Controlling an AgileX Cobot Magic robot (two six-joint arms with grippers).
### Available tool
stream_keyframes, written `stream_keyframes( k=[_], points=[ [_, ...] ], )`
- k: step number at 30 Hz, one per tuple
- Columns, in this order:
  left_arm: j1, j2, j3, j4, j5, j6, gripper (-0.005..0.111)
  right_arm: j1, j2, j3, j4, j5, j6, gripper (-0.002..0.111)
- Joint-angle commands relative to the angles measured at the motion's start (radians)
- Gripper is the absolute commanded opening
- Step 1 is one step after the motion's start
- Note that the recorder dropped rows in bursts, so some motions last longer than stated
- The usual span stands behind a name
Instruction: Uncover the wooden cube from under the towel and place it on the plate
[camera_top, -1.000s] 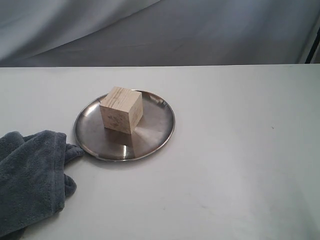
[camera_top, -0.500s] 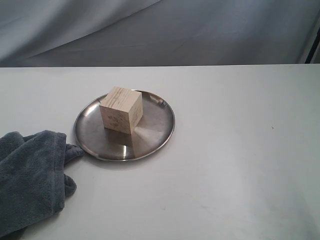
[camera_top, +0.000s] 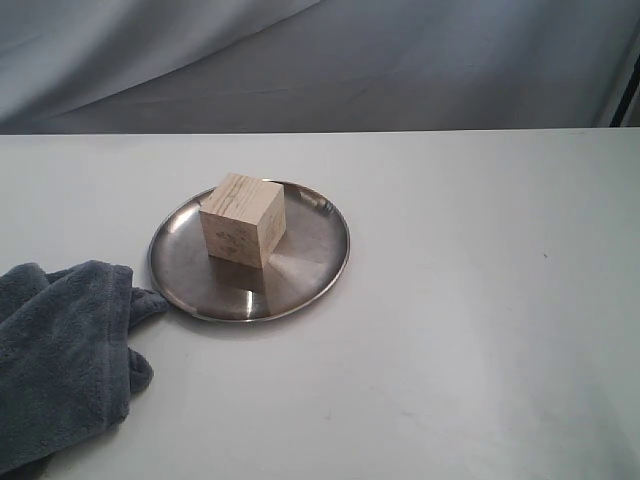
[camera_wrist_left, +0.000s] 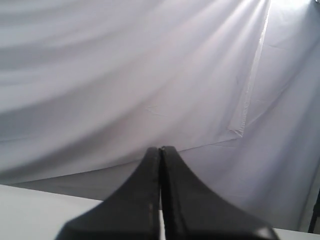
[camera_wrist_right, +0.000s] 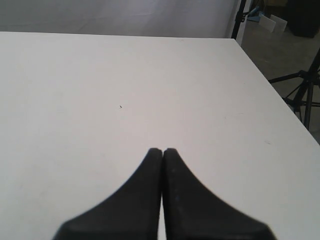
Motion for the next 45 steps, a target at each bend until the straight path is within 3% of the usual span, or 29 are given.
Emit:
stream_keyframes(
  k=[1, 2, 3, 4, 6, 8, 13, 18, 45],
  points=[
    [0.001, -0.003, 0.005, -0.425, 0.002, 0.462, 0.001, -0.007, 0.003, 0.003, -0.006, -0.011, 0.005, 0.0],
    [0.001, -0.003, 0.005, -0.768, 0.013, 0.871, 0.001, -0.007, 0.003, 0.003, -0.006, -0.011, 0.005, 0.0],
    [0.001, -0.003, 0.005, -0.899, 0.019, 1.015, 0.001, -0.007, 0.003, 0.003, -0.006, -0.011, 0.005, 0.0],
    [0.001, -0.003, 0.005, -1.151, 0.064, 1.317, 0.001, -0.007, 0.003, 0.003, -0.006, -0.011, 0.005, 0.0],
    [0.001, -0.003, 0.005, -1.356, 0.182, 1.6, 0.001, -0.007, 0.003, 0.003, -0.006, -0.011, 0.005, 0.0],
    [0.001, -0.003, 0.005, -1.391, 0.304, 1.696, 0.001, -0.007, 0.003, 0.003, -0.006, -0.011, 0.005, 0.0],
    [0.001, -0.003, 0.021, -1.361, 0.457, 1.703, 0.001, -0.007, 0.003, 0.003, -0.006, -0.011, 0.005, 0.0],
    [0.001, -0.003, 0.116, -1.361, 0.457, 1.703, 0.001, -0.007, 0.003, 0.003, -0.006, -0.011, 0.005, 0.0],
    [0.001, -0.003, 0.116, -1.36, 0.448, 1.703, 0.001, -0.007, 0.003, 0.003, -0.006, -0.011, 0.005, 0.0]
  ],
)
